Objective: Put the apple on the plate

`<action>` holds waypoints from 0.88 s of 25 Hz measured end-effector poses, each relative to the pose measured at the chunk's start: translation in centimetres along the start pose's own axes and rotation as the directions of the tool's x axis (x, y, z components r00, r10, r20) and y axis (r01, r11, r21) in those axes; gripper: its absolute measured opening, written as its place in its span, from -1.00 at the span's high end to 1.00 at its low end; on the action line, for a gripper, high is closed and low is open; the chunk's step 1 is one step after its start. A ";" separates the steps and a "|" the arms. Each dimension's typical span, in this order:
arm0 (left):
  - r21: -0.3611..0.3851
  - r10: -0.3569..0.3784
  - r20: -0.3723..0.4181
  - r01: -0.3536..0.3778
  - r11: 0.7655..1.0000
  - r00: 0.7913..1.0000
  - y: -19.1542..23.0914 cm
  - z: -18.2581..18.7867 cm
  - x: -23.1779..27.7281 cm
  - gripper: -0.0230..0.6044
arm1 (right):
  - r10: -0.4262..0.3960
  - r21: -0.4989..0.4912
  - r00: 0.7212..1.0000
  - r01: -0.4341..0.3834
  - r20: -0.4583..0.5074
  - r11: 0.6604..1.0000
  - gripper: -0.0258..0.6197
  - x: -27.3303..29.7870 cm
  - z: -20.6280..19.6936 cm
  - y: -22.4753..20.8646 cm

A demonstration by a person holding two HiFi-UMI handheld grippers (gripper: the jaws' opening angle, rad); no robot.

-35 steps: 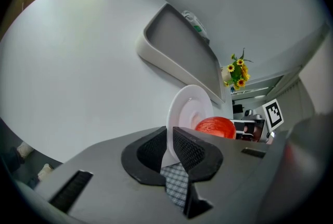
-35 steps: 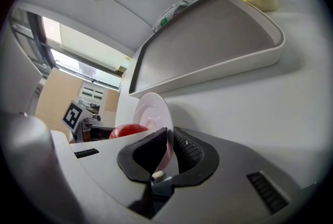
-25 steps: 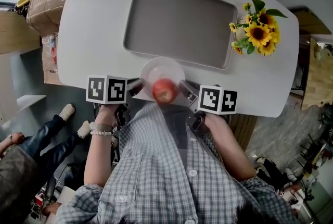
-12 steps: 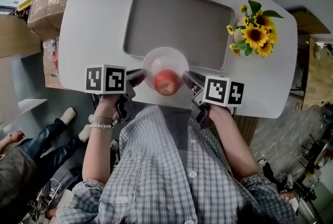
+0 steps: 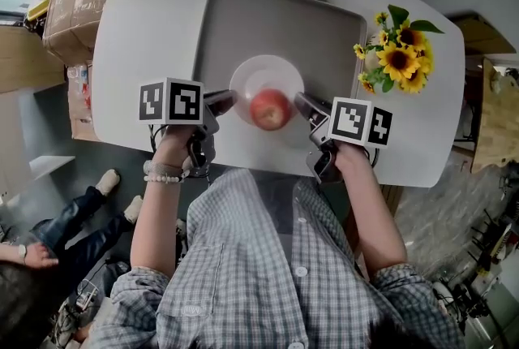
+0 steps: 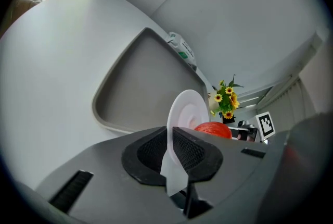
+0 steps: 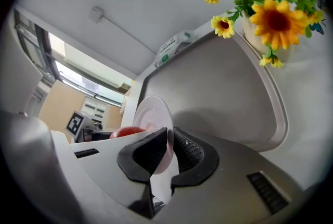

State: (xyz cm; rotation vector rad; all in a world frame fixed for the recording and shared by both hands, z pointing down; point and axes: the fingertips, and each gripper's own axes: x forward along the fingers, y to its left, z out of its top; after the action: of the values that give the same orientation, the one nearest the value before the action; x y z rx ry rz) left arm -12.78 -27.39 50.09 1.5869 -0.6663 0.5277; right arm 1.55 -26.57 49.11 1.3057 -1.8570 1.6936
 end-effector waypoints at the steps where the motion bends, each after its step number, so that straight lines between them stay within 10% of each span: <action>1: 0.004 -0.003 0.001 0.003 1.000 1.000 -0.2 0.5 0.2 0.80 | 0.000 0.002 1.000 0.000 0.006 1.000 0.77 0.0 0.5 -0.1; 22: 0.069 0.053 -0.060 -0.049 0.996 0.997 1.0 5.9 4.6 0.80 | -0.046 0.024 0.999 0.046 0.008 0.999 0.77 3.1 4.7 -2.9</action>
State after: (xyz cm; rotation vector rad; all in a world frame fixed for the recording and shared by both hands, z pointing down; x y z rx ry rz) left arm -10.37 -33.86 53.22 1.6133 -0.6496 0.6409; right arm 3.73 -31.76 52.00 1.3565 -1.8029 1.6938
